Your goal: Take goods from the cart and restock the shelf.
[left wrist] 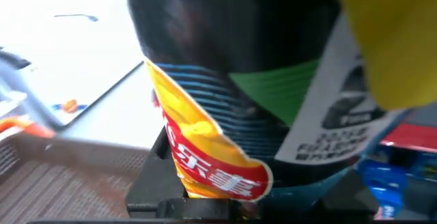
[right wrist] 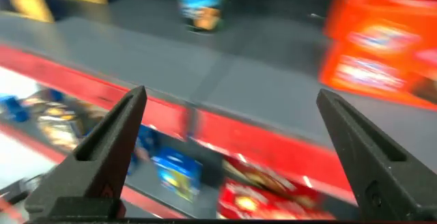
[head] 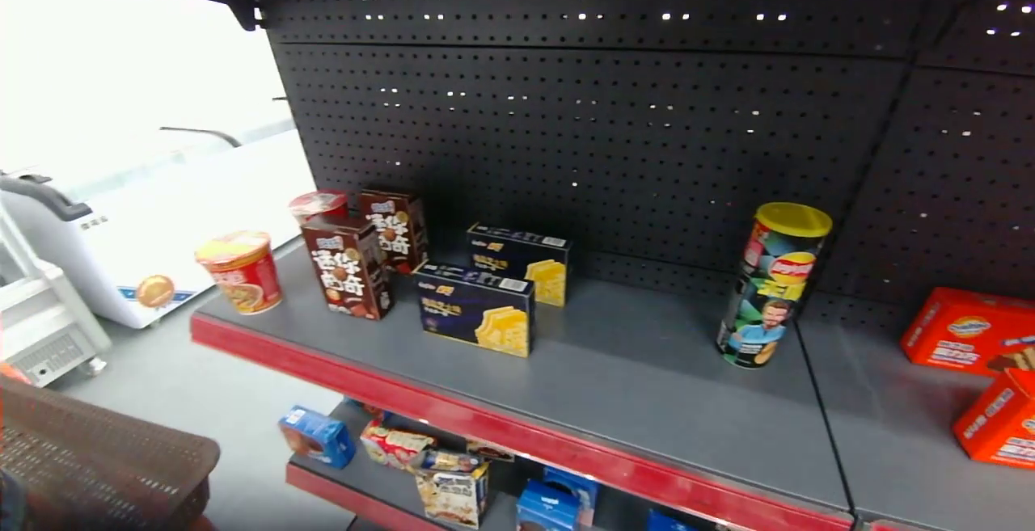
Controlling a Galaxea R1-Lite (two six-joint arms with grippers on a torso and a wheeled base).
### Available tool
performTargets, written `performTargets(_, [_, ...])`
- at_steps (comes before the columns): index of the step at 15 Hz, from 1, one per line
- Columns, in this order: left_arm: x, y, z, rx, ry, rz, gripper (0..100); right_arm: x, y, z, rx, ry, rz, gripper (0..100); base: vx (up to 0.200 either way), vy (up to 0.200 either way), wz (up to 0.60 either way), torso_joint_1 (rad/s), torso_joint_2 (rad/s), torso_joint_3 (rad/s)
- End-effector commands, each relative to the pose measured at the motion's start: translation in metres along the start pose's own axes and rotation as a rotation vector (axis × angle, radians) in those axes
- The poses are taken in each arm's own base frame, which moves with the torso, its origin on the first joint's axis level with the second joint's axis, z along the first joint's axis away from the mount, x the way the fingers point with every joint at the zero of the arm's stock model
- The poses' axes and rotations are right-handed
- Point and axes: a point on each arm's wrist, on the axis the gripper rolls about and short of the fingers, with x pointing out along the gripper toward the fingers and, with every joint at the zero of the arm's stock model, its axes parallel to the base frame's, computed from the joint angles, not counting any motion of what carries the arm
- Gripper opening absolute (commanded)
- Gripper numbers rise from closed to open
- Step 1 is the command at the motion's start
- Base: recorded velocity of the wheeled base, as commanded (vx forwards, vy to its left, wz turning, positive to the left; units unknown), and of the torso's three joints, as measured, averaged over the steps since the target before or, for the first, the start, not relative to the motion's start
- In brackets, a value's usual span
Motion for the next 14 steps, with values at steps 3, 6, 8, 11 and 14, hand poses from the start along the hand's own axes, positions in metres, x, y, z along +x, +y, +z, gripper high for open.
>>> performTargets(3, [-0.003, 0.0, -0.001, -0.001, -0.006, 0.01, 0, 0.0, 0.0, 0.0, 0.0, -0.001, 0.0, 100, 0.0, 0.0, -0.6, 0.001, 0.0, 0.002])
performTargets(6, [-0.007, 0.0, -0.008, -0.001, -0.009, 0.013, 0, 0.0, 0.0, 0.0, 0.0, -0.001, 0.0, 100, 0.0, 0.0, -0.6, 0.004, 0.0, 0.001])
performTargets(8, [-0.008, 0.0, -0.013, -0.001, -0.004, 0.013, 0, 0.0, 0.0, 0.0, 0.0, -0.001, 0.0, 100, 0.0, 0.0, -0.6, 0.005, 0.0, 0.005])
performTargets(11, [-0.014, -0.001, -0.017, -0.023, -0.03, 0.005, 0, 0.0, 0.0, 0.0, 0.0, -0.001, 0.0, 100, 0.0, 0.0, 0.0, 0.0, 0.0, 0.0])
performTargets(14, [-0.016, 0.001, -0.004, -0.037, -0.068, 0.016, 0, 0.0, 0.0, 0.0, -0.003, -0.001, 0.0, 100, 0.0, 0.0, 0.0, 0.0, 0.0, 0.0])
